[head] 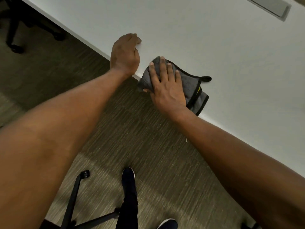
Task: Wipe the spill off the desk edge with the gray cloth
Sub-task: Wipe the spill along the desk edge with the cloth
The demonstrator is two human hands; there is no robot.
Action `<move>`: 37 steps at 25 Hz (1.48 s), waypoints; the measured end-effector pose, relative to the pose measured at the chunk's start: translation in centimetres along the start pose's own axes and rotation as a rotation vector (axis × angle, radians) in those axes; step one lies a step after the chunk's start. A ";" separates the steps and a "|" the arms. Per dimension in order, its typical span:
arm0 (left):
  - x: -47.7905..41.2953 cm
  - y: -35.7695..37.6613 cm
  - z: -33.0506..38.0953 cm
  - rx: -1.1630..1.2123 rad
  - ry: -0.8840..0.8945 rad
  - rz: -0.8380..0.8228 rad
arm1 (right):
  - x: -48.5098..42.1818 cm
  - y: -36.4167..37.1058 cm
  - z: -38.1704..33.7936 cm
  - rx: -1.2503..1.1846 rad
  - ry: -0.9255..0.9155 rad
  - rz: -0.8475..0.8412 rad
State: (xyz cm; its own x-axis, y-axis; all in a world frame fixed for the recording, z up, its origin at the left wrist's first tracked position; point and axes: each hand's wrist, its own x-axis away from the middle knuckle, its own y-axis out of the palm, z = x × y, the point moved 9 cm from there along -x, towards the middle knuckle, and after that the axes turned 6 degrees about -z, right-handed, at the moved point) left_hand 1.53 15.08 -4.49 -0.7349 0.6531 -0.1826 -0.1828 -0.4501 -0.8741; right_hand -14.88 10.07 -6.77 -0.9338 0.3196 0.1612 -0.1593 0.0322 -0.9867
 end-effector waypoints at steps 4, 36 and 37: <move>1.6 0.8 2.4 -0.057 -0.064 -0.004 | 6.1 1.2 5.4 -0.007 0.020 -0.027; 17.7 14.9 35.4 -0.171 0.357 -0.200 | 36.3 8.2 27.2 -0.838 0.597 0.462; 17.7 14.9 35.5 -0.175 0.361 -0.195 | 36.6 8.4 27.1 -0.947 0.661 0.526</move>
State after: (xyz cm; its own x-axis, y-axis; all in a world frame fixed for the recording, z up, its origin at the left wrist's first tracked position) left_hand -37.39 -1.74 -4.78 -0.4172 0.9001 -0.1253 -0.1587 -0.2080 -0.9652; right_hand -59.04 -3.62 -8.61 -0.4333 0.9009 -0.0250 0.7270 0.3330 -0.6005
